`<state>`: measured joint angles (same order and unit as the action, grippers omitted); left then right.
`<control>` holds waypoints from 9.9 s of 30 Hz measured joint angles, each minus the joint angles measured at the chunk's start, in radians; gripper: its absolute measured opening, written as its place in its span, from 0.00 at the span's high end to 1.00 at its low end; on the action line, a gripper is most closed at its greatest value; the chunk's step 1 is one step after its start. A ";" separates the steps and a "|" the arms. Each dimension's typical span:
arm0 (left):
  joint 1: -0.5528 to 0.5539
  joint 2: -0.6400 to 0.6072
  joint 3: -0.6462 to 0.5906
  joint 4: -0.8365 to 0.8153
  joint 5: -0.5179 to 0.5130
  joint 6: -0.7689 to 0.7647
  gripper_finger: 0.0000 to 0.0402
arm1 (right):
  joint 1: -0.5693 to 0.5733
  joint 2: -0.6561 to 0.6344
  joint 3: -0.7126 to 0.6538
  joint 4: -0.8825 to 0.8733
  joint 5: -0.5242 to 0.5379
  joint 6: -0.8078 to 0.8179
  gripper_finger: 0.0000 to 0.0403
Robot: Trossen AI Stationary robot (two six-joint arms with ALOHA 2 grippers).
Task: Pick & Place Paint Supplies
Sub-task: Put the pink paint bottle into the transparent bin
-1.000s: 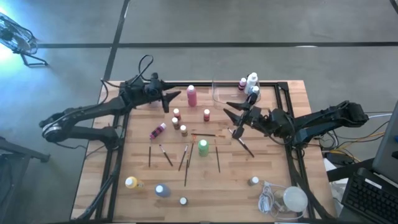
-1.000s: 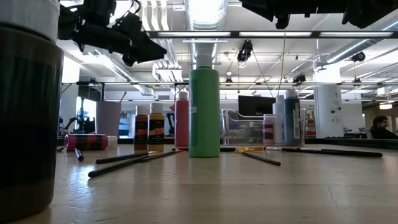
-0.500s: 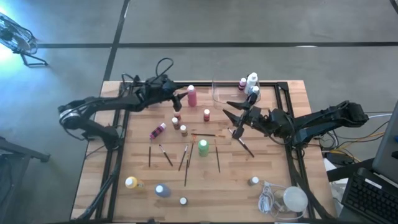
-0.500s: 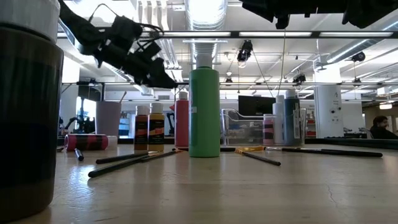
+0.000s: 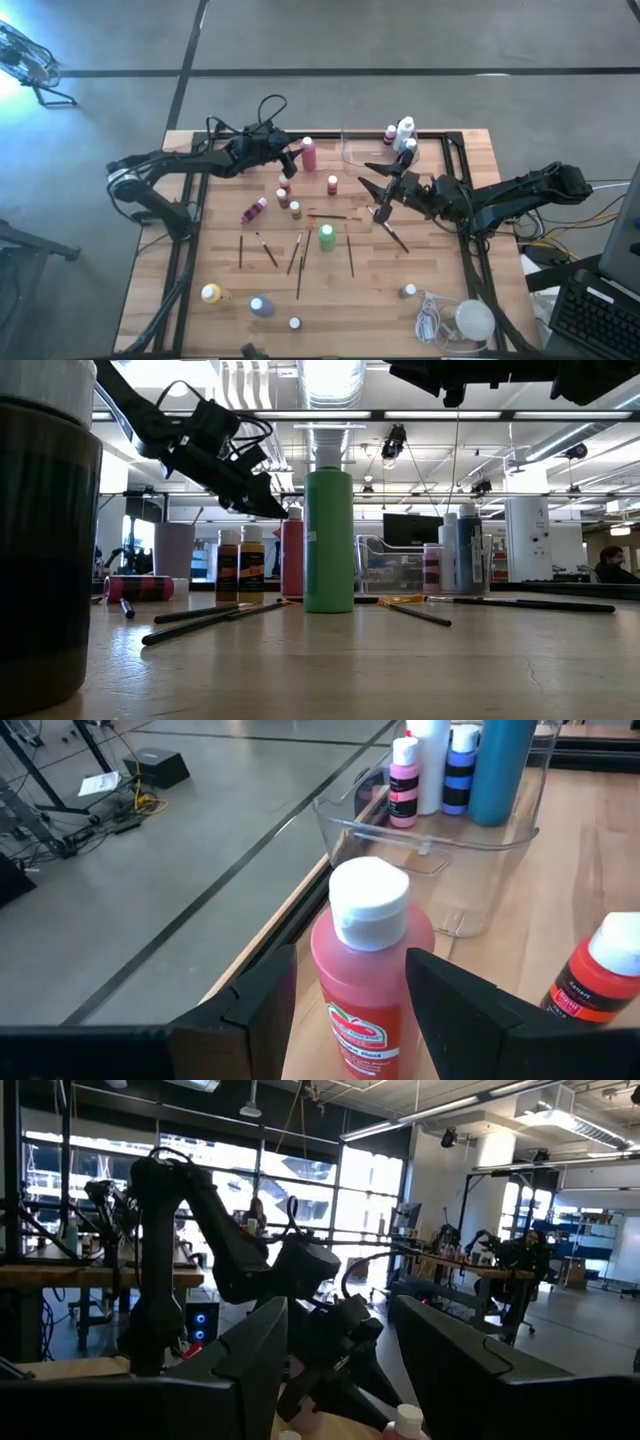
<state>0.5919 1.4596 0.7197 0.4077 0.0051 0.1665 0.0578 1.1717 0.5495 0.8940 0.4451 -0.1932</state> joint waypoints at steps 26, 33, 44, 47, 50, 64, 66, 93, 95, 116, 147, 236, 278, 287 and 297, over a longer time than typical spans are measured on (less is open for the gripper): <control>0.000 -0.001 -0.003 -0.166 -0.015 0.029 0.27 | 0.000 0.000 0.000 0.001 0.000 -0.001 0.64; -0.001 0.081 0.012 -0.122 0.023 0.010 0.24 | 0.000 0.000 0.000 0.001 0.000 -0.001 0.58; -0.001 0.263 0.141 -0.121 0.028 0.016 0.25 | 0.001 0.000 0.000 0.001 0.000 -0.014 0.54; -0.001 0.286 0.167 -0.119 0.042 0.016 0.25 | 0.001 0.000 0.000 0.001 0.000 -0.016 0.55; -0.001 0.301 0.185 -0.120 0.052 0.017 0.26 | 0.001 0.000 0.000 0.001 0.000 -0.018 0.57; 0.000 0.304 0.200 -0.122 0.054 0.018 0.55 | 0.001 0.000 0.000 0.000 0.000 -0.018 0.68; 0.000 0.299 0.200 -0.129 0.054 0.020 0.56 | 0.001 0.000 0.000 -0.006 0.000 -0.014 0.69; -0.200 -0.092 0.277 -0.586 0.301 0.050 0.56 | -0.001 0.115 0.203 -0.371 -0.038 0.095 0.57; -0.224 -0.093 0.279 -0.593 0.299 0.050 0.56 | -0.002 0.146 0.238 -0.364 -0.080 0.086 0.54; -0.312 -0.093 0.331 -0.690 0.280 0.209 0.56 | -0.081 0.363 0.591 -0.645 -0.237 0.193 0.40; -0.328 -0.093 0.348 -0.686 0.277 0.236 0.56 | -0.095 0.421 0.589 -0.600 -0.249 0.154 0.73; -0.312 -0.288 0.216 -0.580 -0.214 0.005 0.28 | -0.631 0.455 0.372 -0.699 0.213 0.378 0.75; -0.312 -0.288 0.216 -0.570 -0.214 0.011 0.28 | -0.635 0.424 0.367 -0.741 0.292 0.349 0.57; -0.312 -0.288 0.216 -0.555 -0.213 0.015 0.28 | -0.634 0.409 0.368 -0.699 0.317 0.273 0.50; -0.312 -0.288 0.216 -0.559 -0.213 0.024 0.28 | -0.564 0.194 0.369 -0.912 0.188 0.091 0.61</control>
<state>0.2802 1.1717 0.9360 -0.1515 -0.2082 0.1906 -0.5064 1.3660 0.9184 -0.0184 0.6331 -0.1026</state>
